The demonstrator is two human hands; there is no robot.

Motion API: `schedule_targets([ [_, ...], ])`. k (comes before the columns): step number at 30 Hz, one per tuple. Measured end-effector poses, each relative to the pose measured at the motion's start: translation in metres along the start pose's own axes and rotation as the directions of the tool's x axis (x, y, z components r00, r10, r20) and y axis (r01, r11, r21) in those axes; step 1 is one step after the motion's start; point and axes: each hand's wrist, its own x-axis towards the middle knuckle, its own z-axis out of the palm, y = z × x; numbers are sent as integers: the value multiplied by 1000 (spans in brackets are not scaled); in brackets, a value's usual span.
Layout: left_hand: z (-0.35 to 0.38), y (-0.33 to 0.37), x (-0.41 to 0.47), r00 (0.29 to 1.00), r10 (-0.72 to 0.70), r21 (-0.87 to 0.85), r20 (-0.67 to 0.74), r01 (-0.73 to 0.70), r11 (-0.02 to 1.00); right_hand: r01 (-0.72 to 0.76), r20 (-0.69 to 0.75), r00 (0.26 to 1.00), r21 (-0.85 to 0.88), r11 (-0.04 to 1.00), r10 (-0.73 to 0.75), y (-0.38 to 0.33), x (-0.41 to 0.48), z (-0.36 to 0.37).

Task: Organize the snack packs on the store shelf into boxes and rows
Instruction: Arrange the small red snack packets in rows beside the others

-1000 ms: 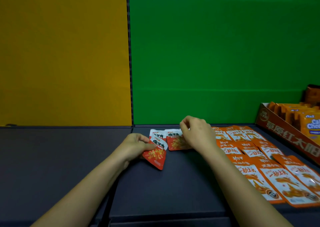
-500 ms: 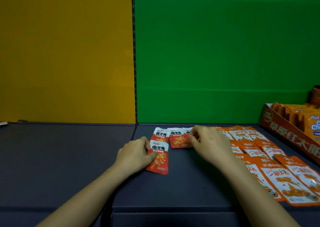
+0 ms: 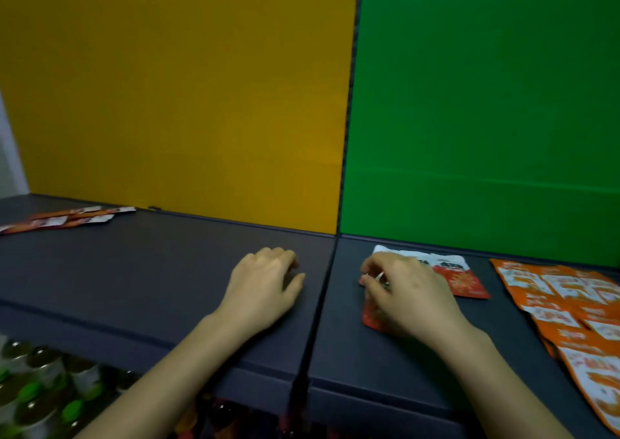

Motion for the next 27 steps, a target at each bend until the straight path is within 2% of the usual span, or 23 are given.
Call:
schedule_targets([
  [7,-54,-116,-50,991,-133,103,-9,133,986,138,39,989,71,988,-141,-110,28,35],
  [14,-125,-248,-119,981,-192,180,-20,192,965,180,87,976,180,967,-198,-254,58,84],
  [17,-145,-299,-142,972,-231,184,-35,233,955,171,108,974,225,959,-198,-306,73,104],
  [21,-166,-352,-153,960,-278,181,-30,278,943,131,228,954,264,956,-194,-361,104,125],
  [27,-183,-435,-137,921,-387,201,31,374,905,27,385,915,241,970,-122,-399,167,161],
])
